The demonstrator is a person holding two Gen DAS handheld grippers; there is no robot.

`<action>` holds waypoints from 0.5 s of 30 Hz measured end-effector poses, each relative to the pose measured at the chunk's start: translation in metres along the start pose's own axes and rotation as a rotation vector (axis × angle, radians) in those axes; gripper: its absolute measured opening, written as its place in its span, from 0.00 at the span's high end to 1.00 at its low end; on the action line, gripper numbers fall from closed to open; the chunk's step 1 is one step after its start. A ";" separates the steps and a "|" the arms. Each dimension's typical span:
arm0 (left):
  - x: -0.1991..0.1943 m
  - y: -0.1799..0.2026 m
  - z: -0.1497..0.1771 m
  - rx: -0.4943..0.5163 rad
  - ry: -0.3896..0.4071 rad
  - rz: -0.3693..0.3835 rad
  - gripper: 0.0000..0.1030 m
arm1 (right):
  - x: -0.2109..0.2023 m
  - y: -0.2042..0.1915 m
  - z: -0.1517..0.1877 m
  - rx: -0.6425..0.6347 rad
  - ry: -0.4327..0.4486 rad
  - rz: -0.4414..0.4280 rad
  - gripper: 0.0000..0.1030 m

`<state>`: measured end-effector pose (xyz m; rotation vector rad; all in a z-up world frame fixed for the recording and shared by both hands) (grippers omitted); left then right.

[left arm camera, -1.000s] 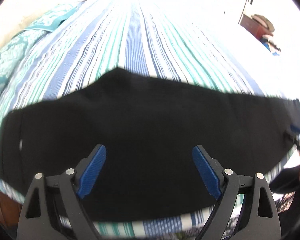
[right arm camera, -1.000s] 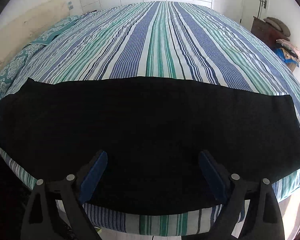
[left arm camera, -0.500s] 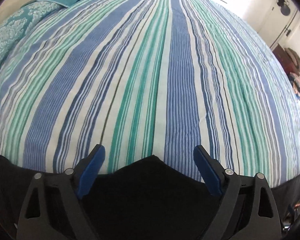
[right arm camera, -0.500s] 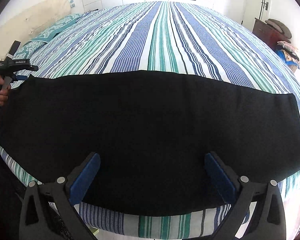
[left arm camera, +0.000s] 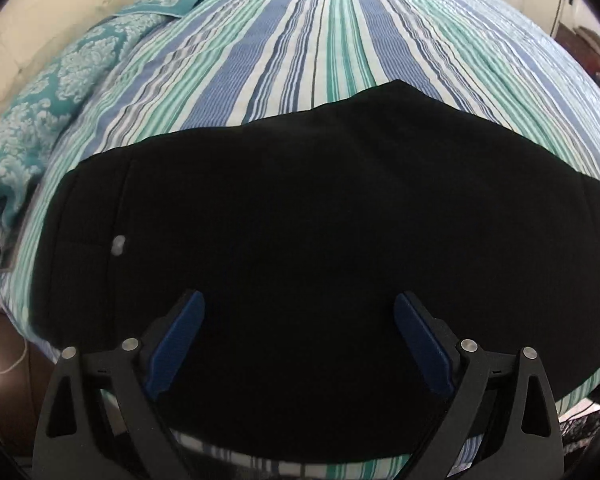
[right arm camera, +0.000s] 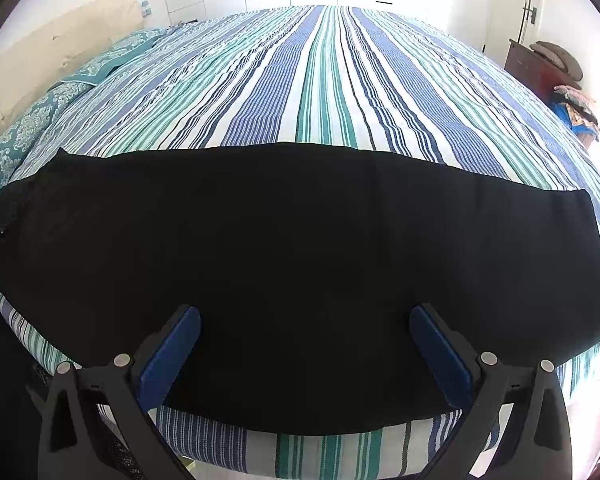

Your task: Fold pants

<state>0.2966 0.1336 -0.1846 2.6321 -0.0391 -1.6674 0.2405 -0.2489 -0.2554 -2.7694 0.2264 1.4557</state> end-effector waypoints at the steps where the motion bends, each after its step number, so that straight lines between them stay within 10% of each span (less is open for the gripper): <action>1: -0.005 0.004 0.002 0.001 -0.003 0.001 0.07 | 0.001 -0.001 0.000 0.007 0.002 0.007 0.00; 9: -0.037 0.091 0.011 0.061 0.104 0.201 0.07 | -0.014 0.022 -0.009 0.077 0.027 -0.071 0.02; 15: -0.028 0.143 0.022 0.173 0.095 0.220 0.07 | -0.051 0.173 -0.024 0.412 0.124 -0.053 0.00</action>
Point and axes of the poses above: each gripper's, at about its wrist camera, not at the fingertips, and x roughly the way its jaws point, y to its right, z to its underside, the point moved 1 cm from there along x, roughly the way its jaws point, and after that the axes turned 10 degrees about z, right-handed, at the moved point
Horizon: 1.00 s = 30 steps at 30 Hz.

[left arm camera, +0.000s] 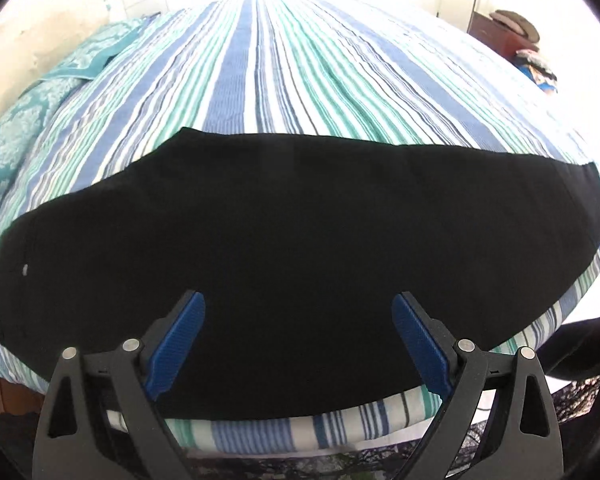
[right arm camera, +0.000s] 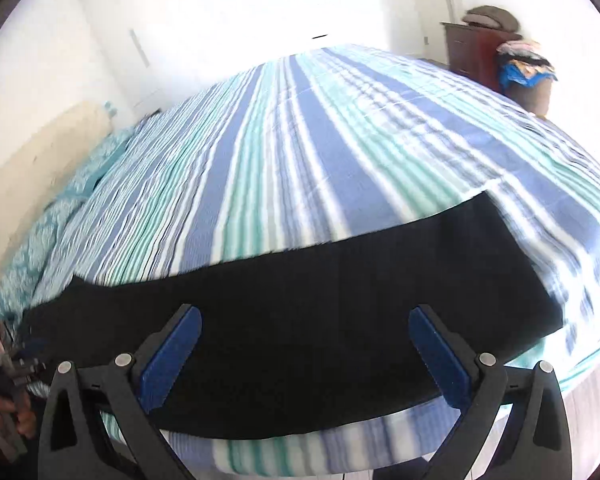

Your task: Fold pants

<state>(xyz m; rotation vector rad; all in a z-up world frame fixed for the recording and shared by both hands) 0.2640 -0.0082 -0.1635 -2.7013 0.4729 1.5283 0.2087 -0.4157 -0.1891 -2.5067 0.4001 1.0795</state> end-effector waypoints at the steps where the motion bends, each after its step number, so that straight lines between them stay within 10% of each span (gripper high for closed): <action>1: 0.000 0.002 0.004 -0.003 -0.003 0.010 0.07 | -0.001 0.028 -0.013 0.049 -0.003 0.015 0.00; 6: 0.001 -0.001 0.017 -0.037 -0.029 -0.006 0.07 | 0.031 0.123 -0.044 0.210 -0.205 -0.117 0.09; 17: 0.005 -0.019 0.026 -0.106 -0.057 -0.043 0.07 | 0.094 0.121 -0.029 0.117 -0.550 -0.454 0.24; 24: 0.012 -0.016 0.024 -0.110 -0.060 -0.040 0.07 | 0.111 0.123 -0.021 0.208 -0.528 -0.495 0.24; 26: 0.012 -0.016 0.024 -0.112 -0.058 -0.036 0.07 | 0.106 0.123 -0.018 0.190 -0.518 -0.441 0.34; 28: 0.013 -0.017 0.024 -0.116 -0.054 -0.029 0.07 | 0.103 0.128 -0.014 0.201 -0.546 -0.373 0.81; 30: 0.012 -0.018 0.024 -0.117 -0.049 -0.025 0.07 | 0.094 0.126 -0.015 0.224 -0.531 -0.375 0.84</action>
Point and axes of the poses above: each gripper's, at about its wrist camera, not at the fingertips, and x roughly the way its jaws point, y to its right, z to its underside, the point moved 1 cm from there along x, roughly the way its jaws point, and after that the axes turned 10 degrees about z, right-handed, at the moved point
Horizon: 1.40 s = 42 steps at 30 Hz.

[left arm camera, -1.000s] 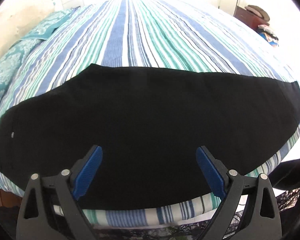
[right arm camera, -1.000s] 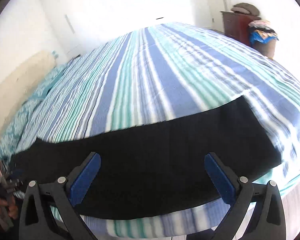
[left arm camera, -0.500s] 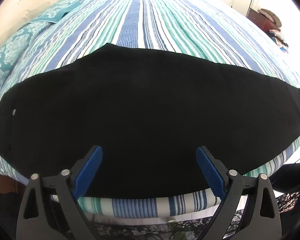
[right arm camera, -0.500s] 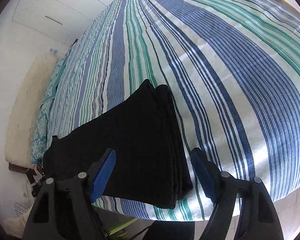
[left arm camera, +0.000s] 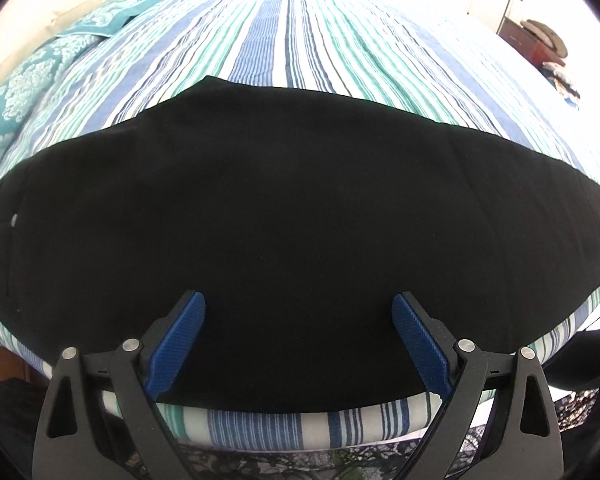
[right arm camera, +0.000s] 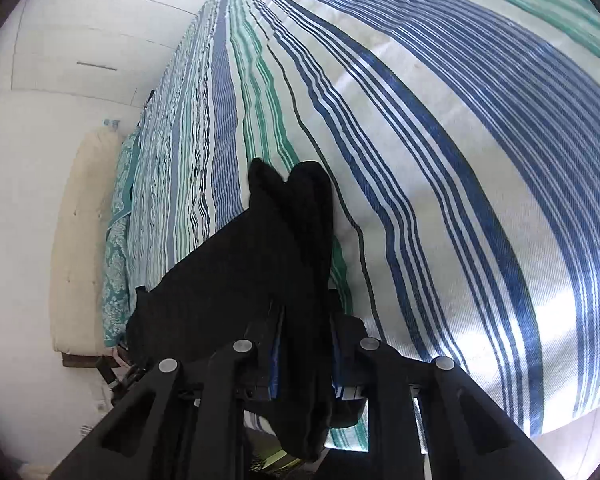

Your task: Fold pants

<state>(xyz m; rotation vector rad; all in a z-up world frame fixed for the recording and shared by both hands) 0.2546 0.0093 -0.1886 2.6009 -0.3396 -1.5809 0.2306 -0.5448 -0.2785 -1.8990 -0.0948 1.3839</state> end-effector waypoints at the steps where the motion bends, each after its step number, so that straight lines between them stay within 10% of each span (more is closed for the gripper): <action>1: -0.001 -0.001 0.000 -0.001 0.003 0.004 0.07 | -0.004 -0.008 0.003 -0.011 0.012 -0.012 0.85; 10: -0.019 -0.022 0.005 -0.054 0.072 0.035 0.07 | -0.012 -0.165 0.066 -0.070 0.070 -0.446 0.85; 15: -0.030 -0.041 0.011 -0.078 0.093 0.034 0.07 | 0.056 -0.284 0.128 -0.178 0.005 -0.501 0.85; 20: -0.035 -0.056 0.012 -0.118 0.105 0.033 0.07 | 0.152 -0.368 0.192 -0.284 0.025 -0.316 0.77; 23: -0.041 -0.066 0.013 -0.155 0.117 0.050 0.07 | 0.189 -0.391 0.221 -0.351 -0.013 -0.181 0.52; 26: -0.047 -0.071 0.012 -0.185 0.140 0.086 0.07 | 0.172 -0.387 0.230 -0.426 0.047 -0.124 0.50; 33: -0.062 -0.022 0.005 -0.067 0.191 0.277 0.07 | 0.071 -0.304 0.235 -0.731 0.438 0.357 0.22; 36: -0.055 0.020 -0.004 0.044 0.178 0.332 0.10 | 0.059 -0.263 0.237 -0.639 0.468 0.396 0.22; 42: -0.001 0.059 -0.023 0.074 0.037 0.211 0.30 | 0.050 -0.258 0.240 -0.612 0.489 0.358 0.22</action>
Point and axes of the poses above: each gripper's, at about its wrist camera, not at the fingertips, and x roughly the way its jaws point, y to its right, z to its underside, the point moved 1 cm from there along x, roughly the way its jaws point, and after that the axes turned 10 degrees about z, right-handed, at the moved point
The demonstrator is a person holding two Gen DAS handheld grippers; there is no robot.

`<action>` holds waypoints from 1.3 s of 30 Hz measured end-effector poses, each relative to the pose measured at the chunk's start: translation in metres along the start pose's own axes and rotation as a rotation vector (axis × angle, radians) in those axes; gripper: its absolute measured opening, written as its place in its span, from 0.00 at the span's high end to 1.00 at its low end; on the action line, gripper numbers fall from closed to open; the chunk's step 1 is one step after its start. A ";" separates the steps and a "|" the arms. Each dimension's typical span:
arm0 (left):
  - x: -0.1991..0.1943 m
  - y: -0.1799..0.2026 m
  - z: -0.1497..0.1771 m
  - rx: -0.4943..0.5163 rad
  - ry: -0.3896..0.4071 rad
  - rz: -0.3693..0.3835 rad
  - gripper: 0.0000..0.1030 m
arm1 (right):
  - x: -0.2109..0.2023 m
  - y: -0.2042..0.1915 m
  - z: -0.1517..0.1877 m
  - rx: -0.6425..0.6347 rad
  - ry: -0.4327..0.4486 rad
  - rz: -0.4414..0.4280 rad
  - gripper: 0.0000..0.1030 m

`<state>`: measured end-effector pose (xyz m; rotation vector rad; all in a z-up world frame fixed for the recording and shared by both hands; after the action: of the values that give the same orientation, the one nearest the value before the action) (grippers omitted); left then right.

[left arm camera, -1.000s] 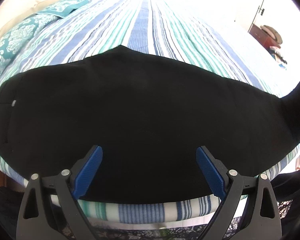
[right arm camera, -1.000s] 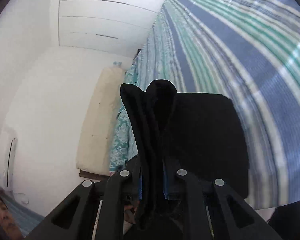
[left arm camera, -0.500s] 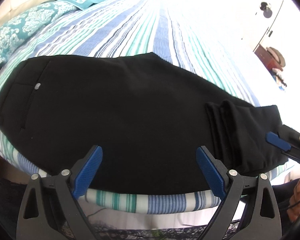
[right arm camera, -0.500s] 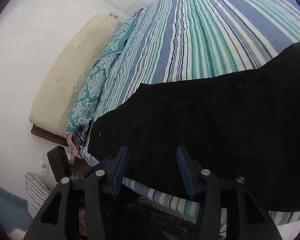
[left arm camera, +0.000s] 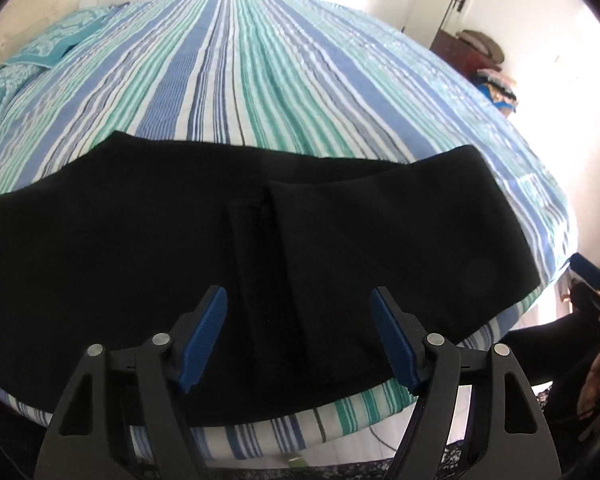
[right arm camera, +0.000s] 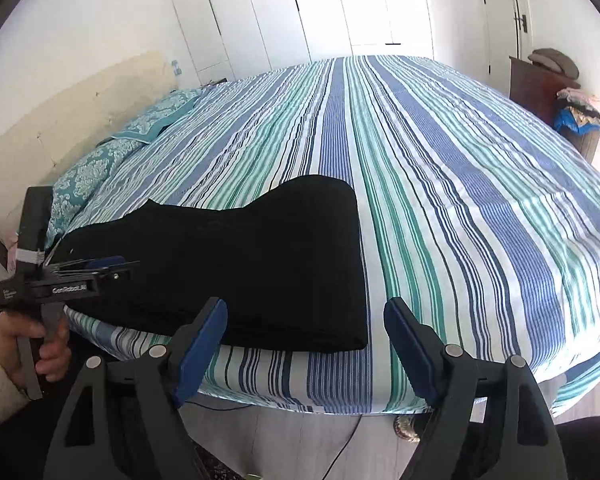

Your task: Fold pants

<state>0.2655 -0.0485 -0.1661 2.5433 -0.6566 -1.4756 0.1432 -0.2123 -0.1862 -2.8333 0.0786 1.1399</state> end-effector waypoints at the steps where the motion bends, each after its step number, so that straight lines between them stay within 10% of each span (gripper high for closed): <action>1: 0.006 0.000 -0.001 -0.019 -0.018 0.002 0.37 | -0.001 -0.002 0.001 -0.025 0.004 0.015 0.22; 3: 0.010 0.002 0.000 -0.019 -0.016 -0.035 0.64 | 0.000 -0.003 0.002 -0.037 0.003 0.026 0.22; 4: 0.009 0.003 -0.001 -0.012 -0.014 -0.058 0.93 | 0.001 -0.004 0.002 -0.032 0.004 0.027 0.22; 12: -0.030 -0.036 -0.001 -0.030 0.017 -0.091 0.95 | 0.015 0.011 0.001 0.012 -0.041 0.096 0.22; 15: -0.016 -0.044 0.012 -0.030 -0.013 -0.122 0.86 | 0.026 0.010 0.005 -0.003 -0.081 0.121 0.22; 20: -0.025 -0.042 0.009 -0.043 0.062 -0.133 0.20 | 0.043 -0.007 0.022 -0.103 -0.184 0.132 0.22; 39: -0.001 -0.047 0.018 0.016 0.021 -0.157 0.23 | 0.050 0.011 0.031 -0.119 -0.207 0.334 0.15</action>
<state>0.2641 -0.0043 -0.1892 2.6730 -0.4780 -1.4930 0.1574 -0.2206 -0.2440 -2.8555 0.5017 1.5445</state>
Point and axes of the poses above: each gripper's, at about its wrist camera, not at the fingertips, and x roughly the way its jaws point, y to its right, z to its underside, the point moved 1 cm from there along x, roughly the way its jaws point, and after that the axes turned 10 degrees about z, right-handed, at the moved point
